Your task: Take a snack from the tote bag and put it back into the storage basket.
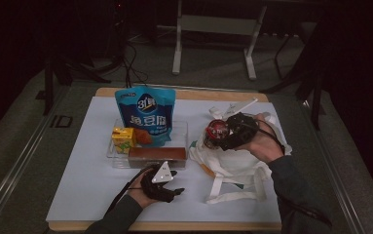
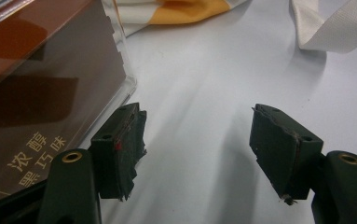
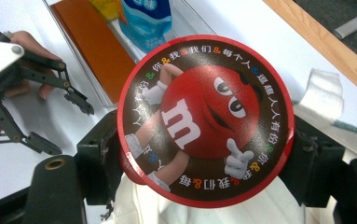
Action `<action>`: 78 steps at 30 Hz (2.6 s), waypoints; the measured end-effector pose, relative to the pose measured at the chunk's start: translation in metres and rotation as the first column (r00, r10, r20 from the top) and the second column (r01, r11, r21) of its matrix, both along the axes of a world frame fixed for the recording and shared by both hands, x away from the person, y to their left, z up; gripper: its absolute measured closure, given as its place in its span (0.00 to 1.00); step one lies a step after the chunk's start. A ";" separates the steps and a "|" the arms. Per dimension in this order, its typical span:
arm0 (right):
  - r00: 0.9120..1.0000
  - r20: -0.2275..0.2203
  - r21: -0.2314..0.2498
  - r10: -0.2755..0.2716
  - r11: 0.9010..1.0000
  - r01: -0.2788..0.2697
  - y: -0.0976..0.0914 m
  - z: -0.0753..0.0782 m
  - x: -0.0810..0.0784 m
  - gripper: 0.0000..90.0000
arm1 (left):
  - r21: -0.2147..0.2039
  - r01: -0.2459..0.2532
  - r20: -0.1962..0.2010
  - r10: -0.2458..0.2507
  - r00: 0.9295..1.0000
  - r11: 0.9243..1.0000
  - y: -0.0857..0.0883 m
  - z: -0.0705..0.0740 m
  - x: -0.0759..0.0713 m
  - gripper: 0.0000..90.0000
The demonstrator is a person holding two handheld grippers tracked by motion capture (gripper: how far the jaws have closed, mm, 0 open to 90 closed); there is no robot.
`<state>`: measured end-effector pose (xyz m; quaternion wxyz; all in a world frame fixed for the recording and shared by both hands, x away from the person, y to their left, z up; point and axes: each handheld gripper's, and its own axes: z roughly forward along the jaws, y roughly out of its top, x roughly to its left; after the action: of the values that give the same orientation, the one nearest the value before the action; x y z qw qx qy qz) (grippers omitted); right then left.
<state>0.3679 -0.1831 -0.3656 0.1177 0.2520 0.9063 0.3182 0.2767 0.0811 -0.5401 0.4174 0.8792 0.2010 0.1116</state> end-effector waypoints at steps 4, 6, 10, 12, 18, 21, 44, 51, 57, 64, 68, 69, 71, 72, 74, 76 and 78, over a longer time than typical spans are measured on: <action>1.000 -0.001 0.004 0.007 1.000 -0.007 0.006 0.000 0.003 0.28 | -0.001 0.000 0.000 0.000 1.000 1.000 0.000 0.000 0.000 0.38; 1.000 -0.003 0.005 0.009 1.000 -0.009 0.009 0.001 0.005 0.28 | -0.002 0.000 -0.001 0.000 1.000 1.000 0.000 0.000 0.000 0.38; 1.000 -0.002 0.014 0.014 1.000 -0.014 0.015 0.002 0.007 0.28 | -0.002 0.000 -0.001 0.000 1.000 1.000 0.000 0.000 0.000 0.38; 1.000 -0.004 0.018 0.015 1.000 -0.015 0.017 0.003 0.008 0.28 | -0.002 0.000 -0.001 0.000 1.000 1.000 0.000 0.000 0.000 0.38; 1.000 -0.008 0.019 0.022 1.000 -0.022 0.024 0.004 0.012 0.28 | -0.002 0.001 -0.001 -0.001 1.000 1.000 0.000 0.000 0.000 0.38; 1.000 -0.004 0.014 0.027 1.000 -0.027 0.027 0.005 0.013 0.28 | -0.001 0.001 -0.001 -0.001 1.000 1.000 0.000 0.000 0.000 0.38; 1.000 0.005 0.023 0.019 1.000 -0.019 0.053 0.006 0.031 0.28 | -0.002 0.002 -0.001 -0.002 1.000 1.000 0.000 0.000 0.000 0.38; 1.000 0.007 0.016 0.021 1.000 -0.021 0.061 0.001 0.035 0.28 | -0.001 0.003 -0.001 -0.003 1.000 1.000 0.000 0.000 0.000 0.38; 1.000 0.001 0.017 0.016 1.000 -0.016 0.066 -0.002 0.038 0.28 | -0.001 0.003 -0.001 -0.003 1.000 1.000 0.000 0.000 0.000 0.38; 1.000 0.003 0.019 0.024 1.000 -0.024 0.072 -0.004 0.040 0.28 | -0.002 0.003 -0.002 -0.003 1.000 1.000 0.000 0.000 0.000 0.38; 1.000 0.002 0.018 0.029 0.999 -0.029 0.075 -0.004 0.041 0.28 | -0.002 0.004 -0.002 -0.004 1.000 1.000 0.000 0.000 0.000 0.38; 1.000 0.001 0.018 0.028 0.999 -0.028 0.076 -0.004 0.041 0.28 | -0.001 0.004 -0.002 -0.004 1.000 1.000 0.000 0.000 0.000 0.38; 0.999 0.000 0.018 0.032 0.999 -0.032 0.078 -0.005 0.042 0.28 | -0.001 0.005 -0.002 -0.005 1.000 1.000 0.000 0.000 0.000 0.38; 0.999 0.001 0.020 0.032 0.999 -0.032 0.079 -0.005 0.042 0.28 | -0.001 0.005 -0.001 -0.005 1.000 1.000 0.000 0.000 0.000 0.38; 0.999 0.002 0.019 0.035 0.999 -0.035 0.080 -0.005 0.042 0.28 | -0.001 0.005 -0.001 -0.005 1.000 1.000 0.000 0.000 0.000 0.38; 0.999 -0.003 0.018 0.038 0.999 -0.038 0.083 -0.007 0.043 0.28 | -0.003 0.004 -0.002 -0.004 1.000 1.000 0.000 0.000 0.000 0.38; 0.999 0.000 0.016 0.043 0.999 -0.043 0.084 -0.008 0.043 0.28 | -0.003 0.004 -0.002 -0.004 1.000 1.000 0.000 0.000 0.000 0.38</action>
<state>0.4111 -0.0992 -0.3739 0.1088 0.2332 0.9090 0.3278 0.2767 0.0811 -0.5401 0.4187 0.8791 0.1998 0.1094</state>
